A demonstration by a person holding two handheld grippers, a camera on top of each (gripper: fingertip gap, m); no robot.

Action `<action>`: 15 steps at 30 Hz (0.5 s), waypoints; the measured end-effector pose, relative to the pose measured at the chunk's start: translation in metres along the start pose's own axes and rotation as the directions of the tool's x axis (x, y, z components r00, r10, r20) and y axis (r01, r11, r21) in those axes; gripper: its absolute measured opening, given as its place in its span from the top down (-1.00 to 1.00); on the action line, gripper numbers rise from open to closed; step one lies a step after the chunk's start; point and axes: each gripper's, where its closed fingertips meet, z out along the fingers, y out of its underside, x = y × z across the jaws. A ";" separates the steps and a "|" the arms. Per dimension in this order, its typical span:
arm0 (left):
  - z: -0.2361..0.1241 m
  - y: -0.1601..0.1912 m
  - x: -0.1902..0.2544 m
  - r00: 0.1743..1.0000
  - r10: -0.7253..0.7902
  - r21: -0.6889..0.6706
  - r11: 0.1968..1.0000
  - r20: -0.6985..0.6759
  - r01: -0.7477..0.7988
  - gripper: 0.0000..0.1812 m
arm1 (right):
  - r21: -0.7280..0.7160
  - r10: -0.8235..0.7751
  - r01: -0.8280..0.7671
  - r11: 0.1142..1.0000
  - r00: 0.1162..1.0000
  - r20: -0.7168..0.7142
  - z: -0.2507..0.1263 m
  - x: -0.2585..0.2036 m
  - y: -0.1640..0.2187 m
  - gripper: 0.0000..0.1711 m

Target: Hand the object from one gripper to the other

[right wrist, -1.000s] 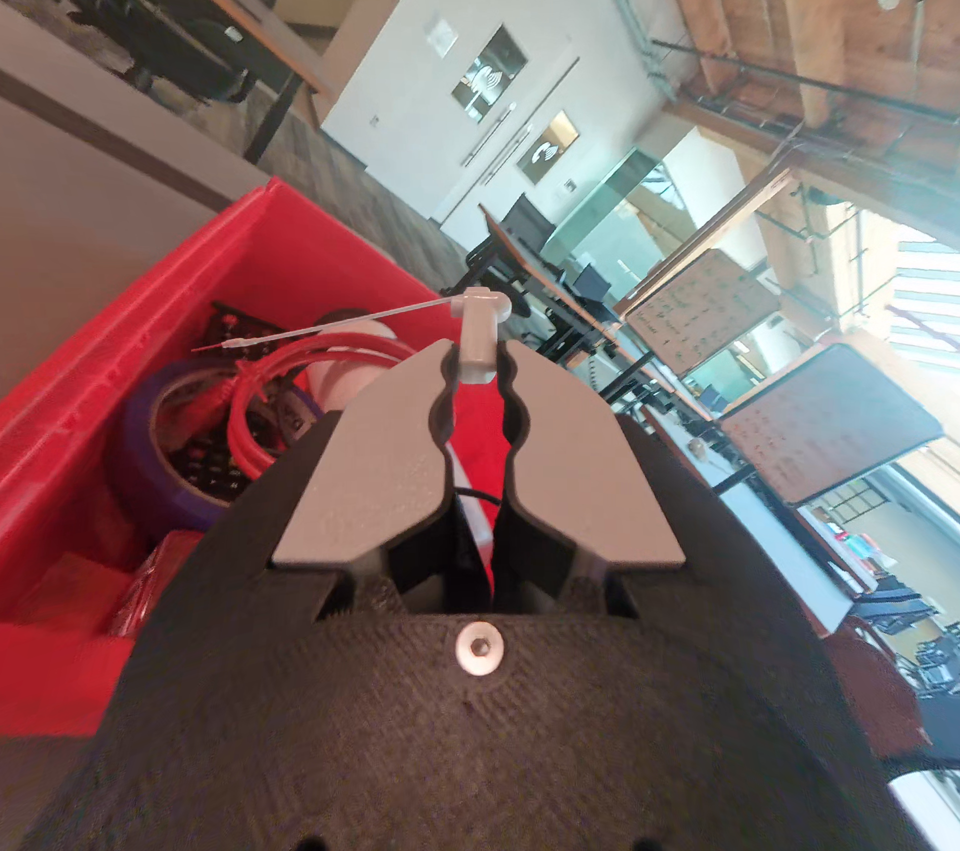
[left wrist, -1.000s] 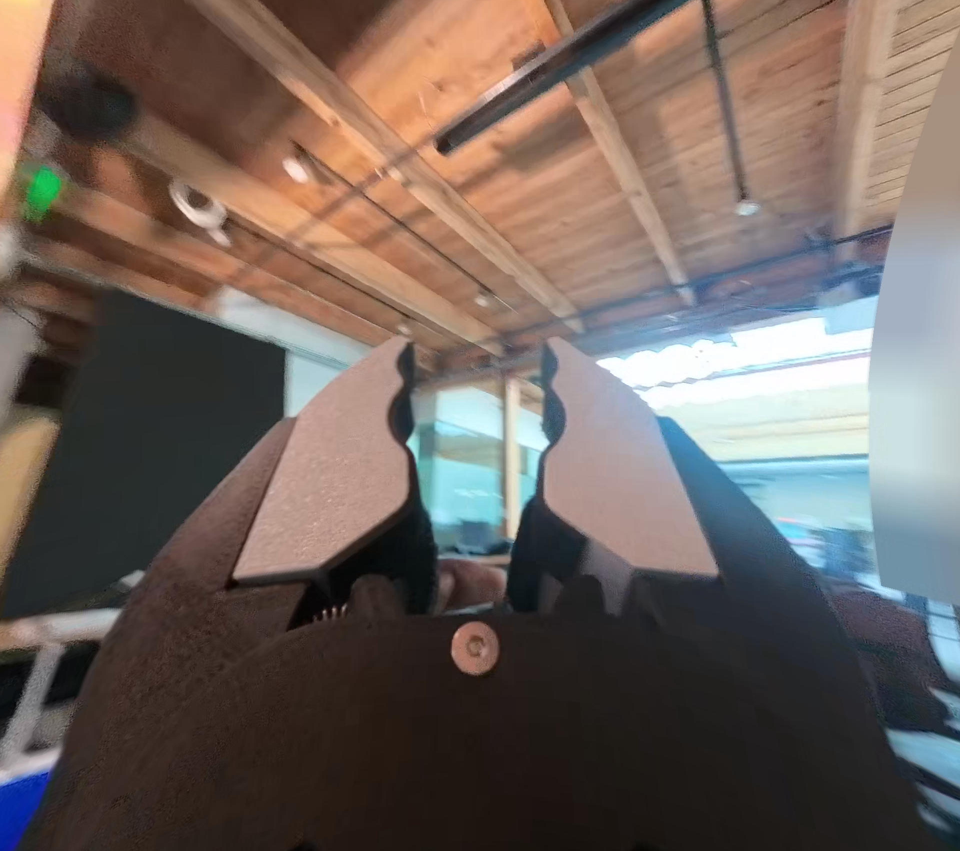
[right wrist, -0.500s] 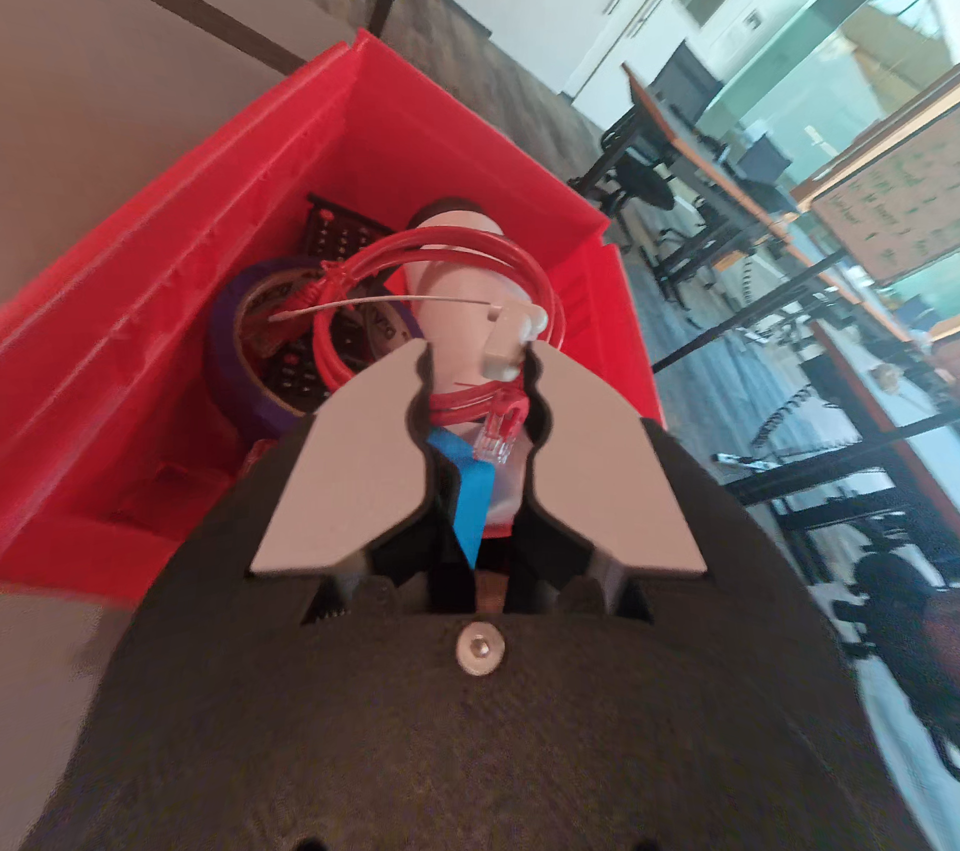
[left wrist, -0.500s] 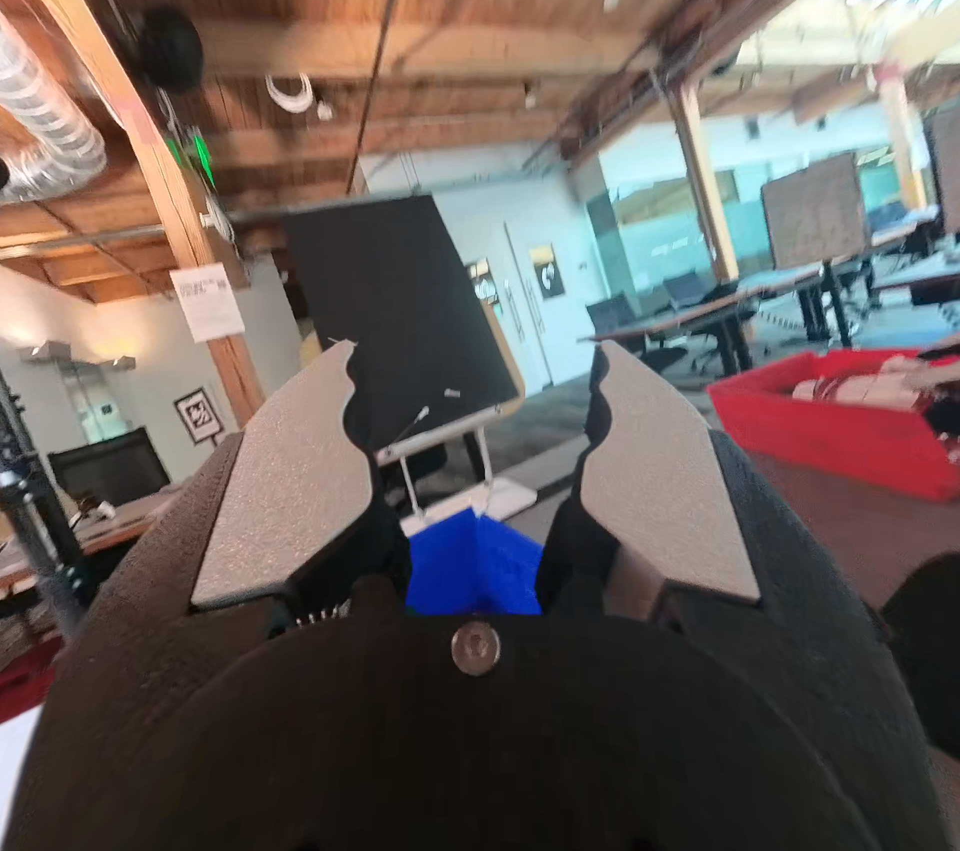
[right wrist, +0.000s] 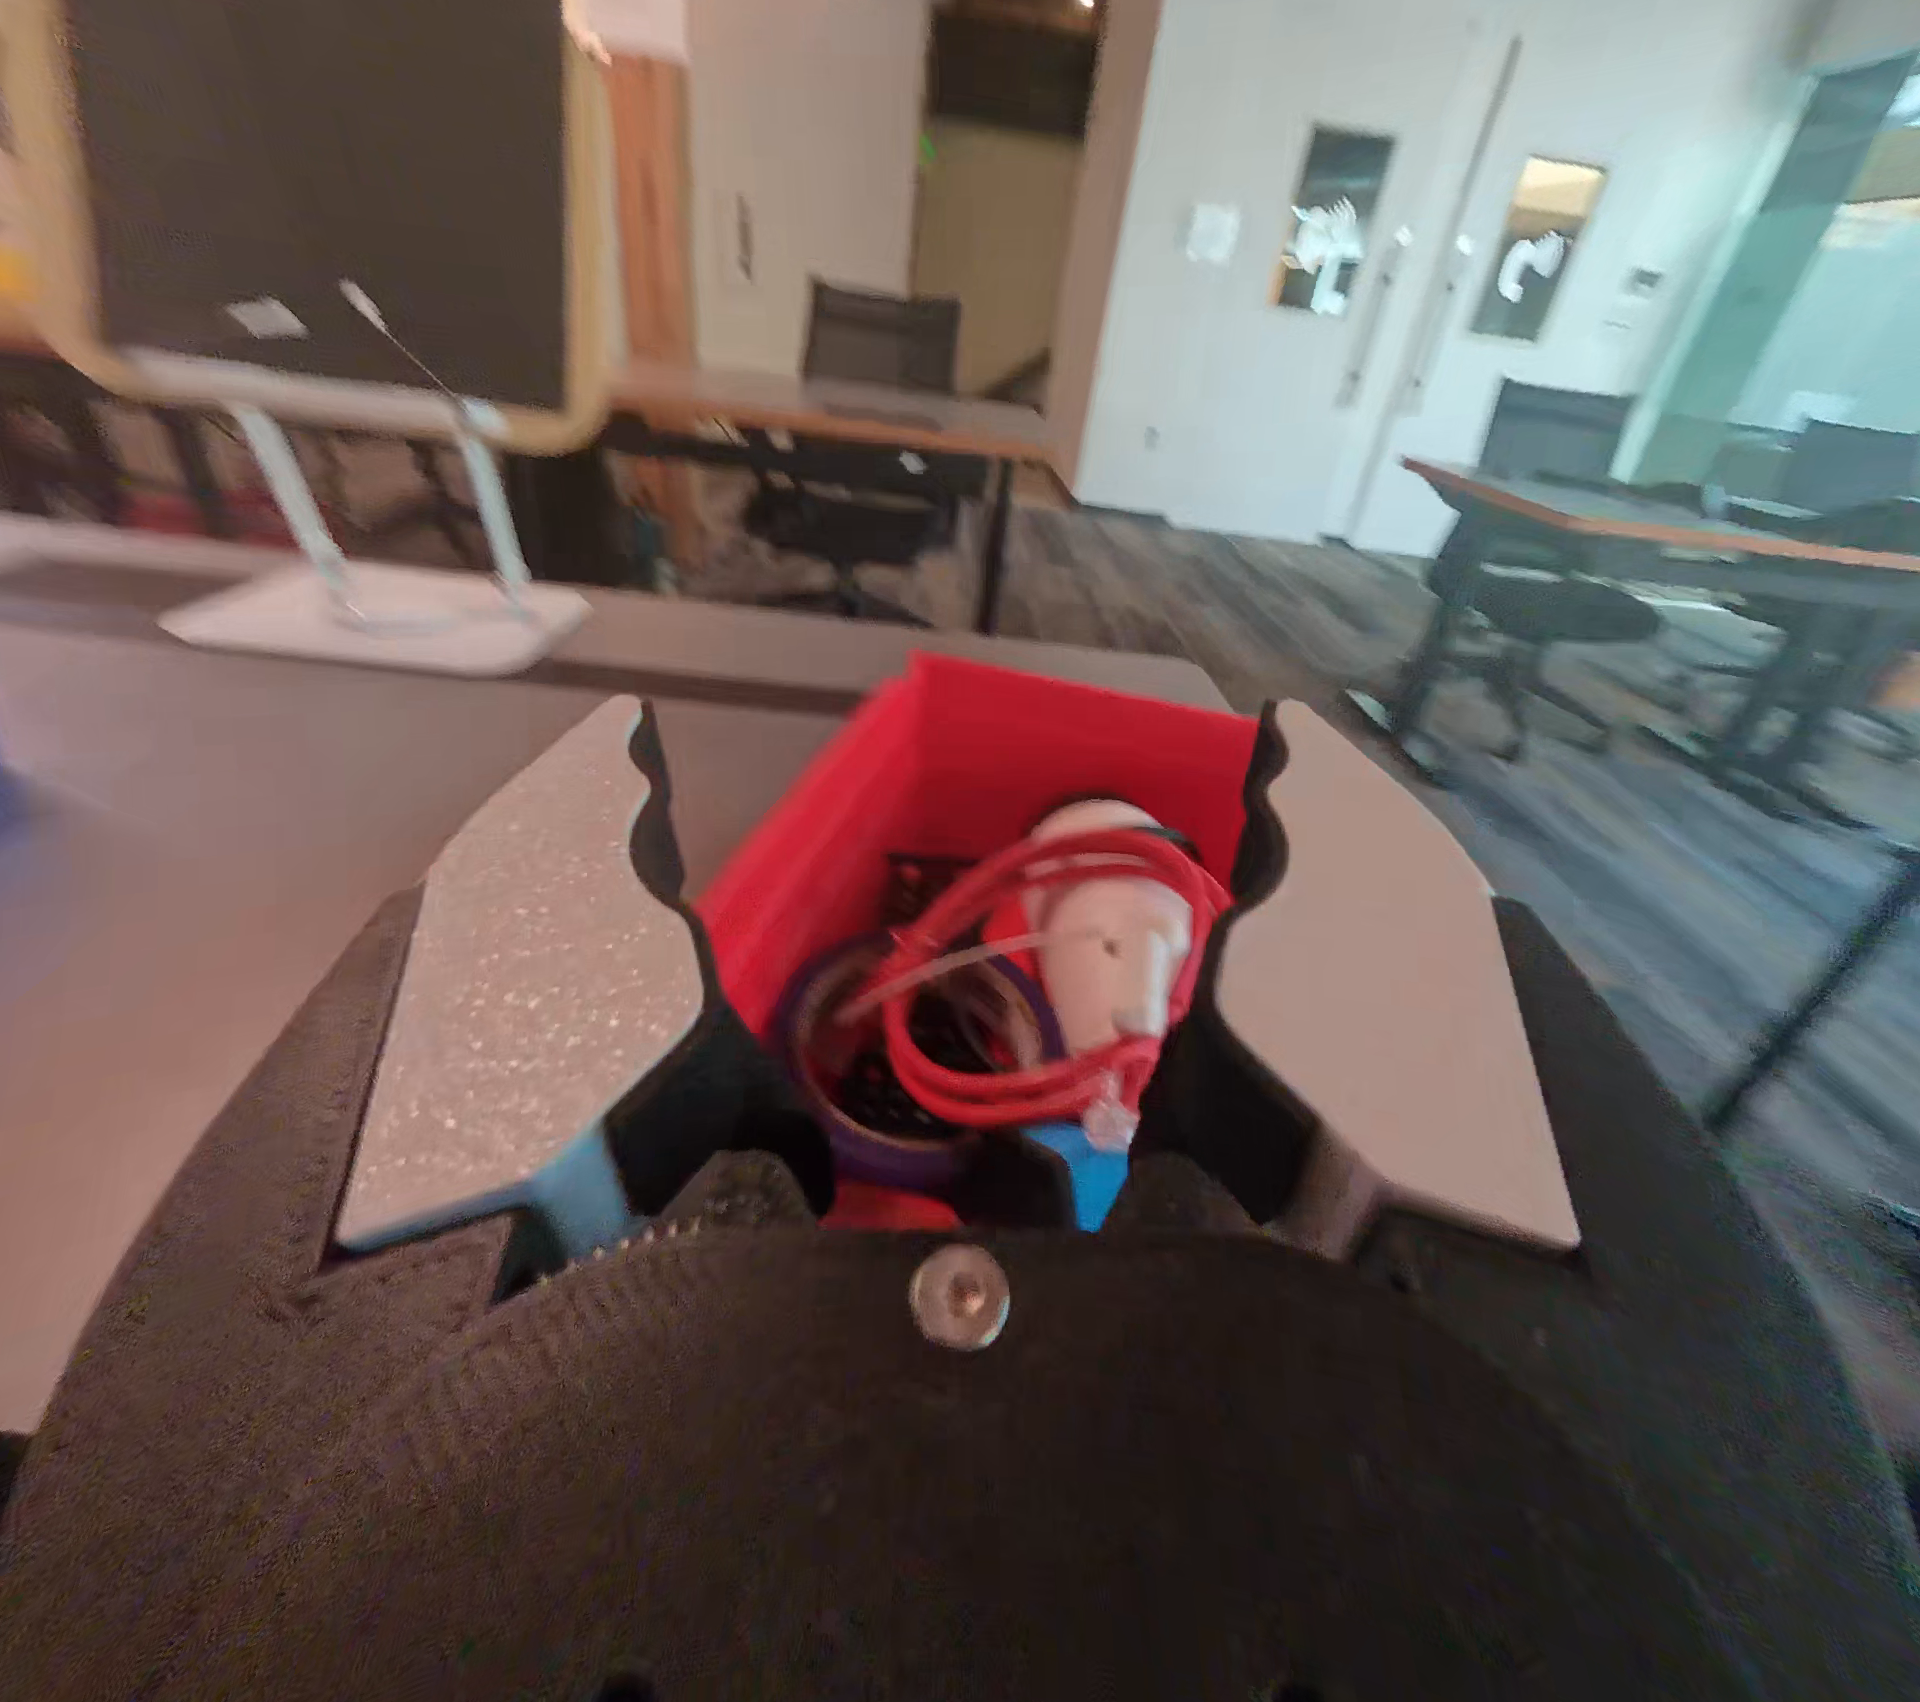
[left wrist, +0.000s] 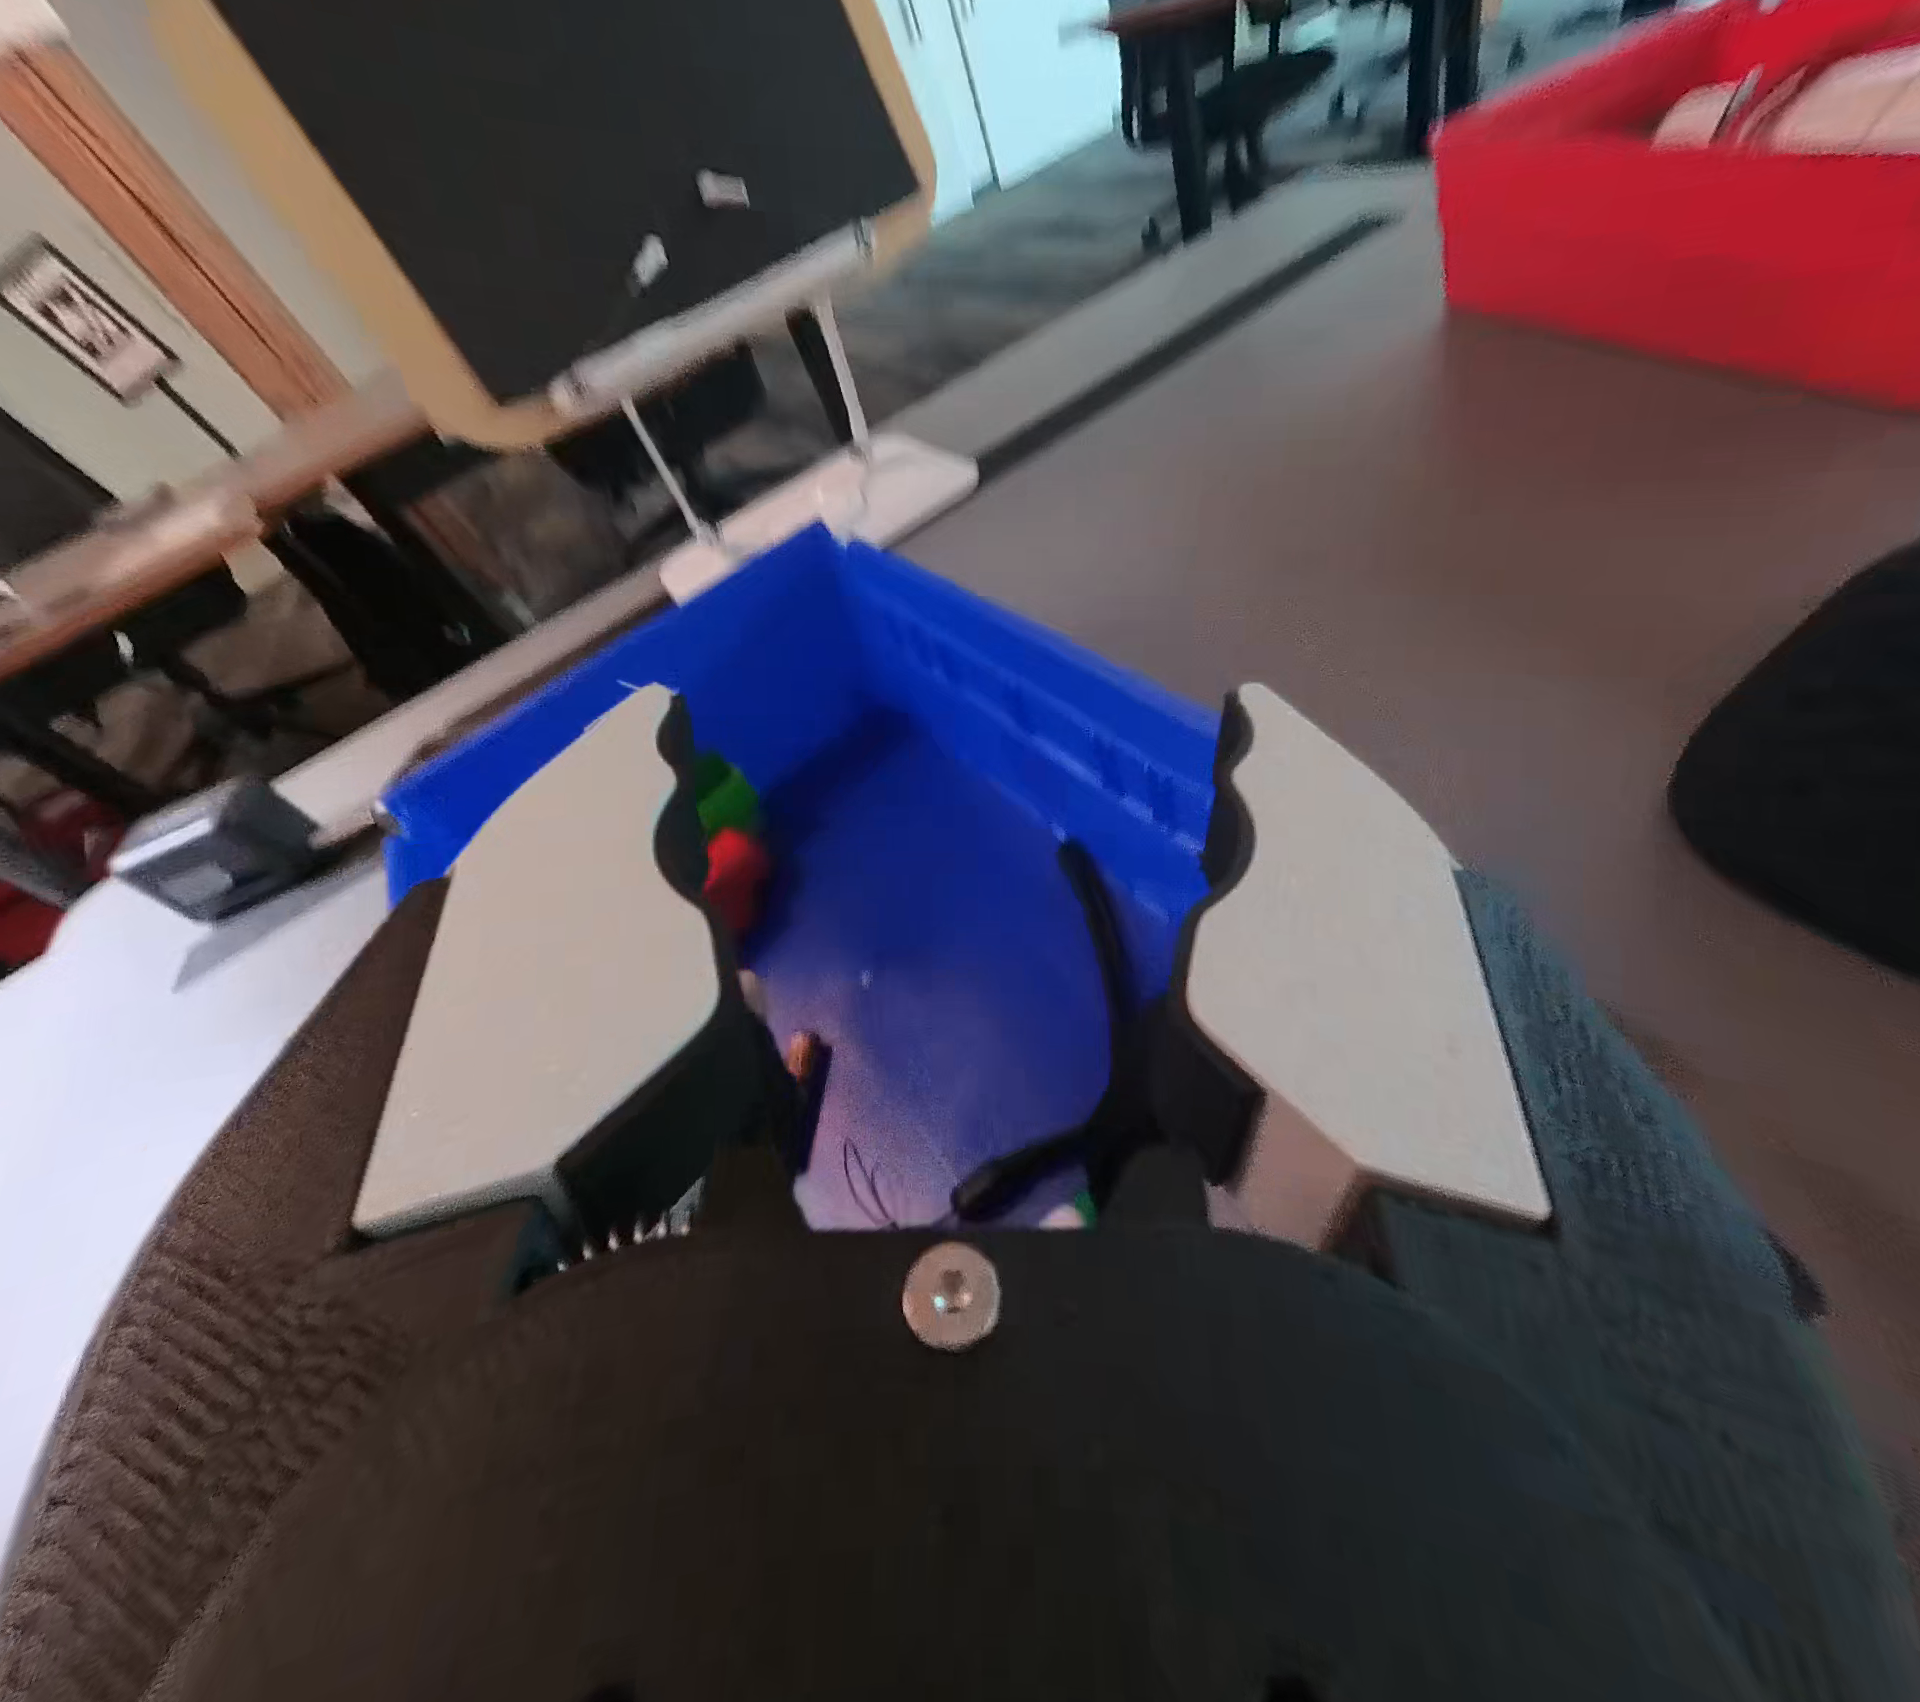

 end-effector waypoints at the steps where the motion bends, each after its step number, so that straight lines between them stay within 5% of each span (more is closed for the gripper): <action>1: 0.007 0.013 0.000 1.000 0.009 -0.055 0.998 -0.008 -0.010 -0.04 | 0.053 0.052 -0.054 0.997 0.998 0.038 -0.004 -0.004 -0.011 -0.23; 5: 0.025 0.050 0.011 0.994 0.010 -0.203 0.979 -0.107 -0.032 0.01 | 0.220 0.201 -0.226 0.949 0.971 0.130 -0.020 -0.008 -0.048 -0.17; 8: 0.035 0.067 0.017 0.986 -0.013 -0.259 0.965 -0.165 -0.030 0.27 | 0.283 0.207 -0.243 0.928 0.967 0.151 -0.031 -0.009 -0.065 -0.12; 15: 0.040 0.117 0.034 0.950 -0.095 -0.575 0.813 -0.296 -0.098 0.48 | 0.359 0.179 -0.225 0.906 0.971 0.157 -0.044 -0.012 -0.084 -0.06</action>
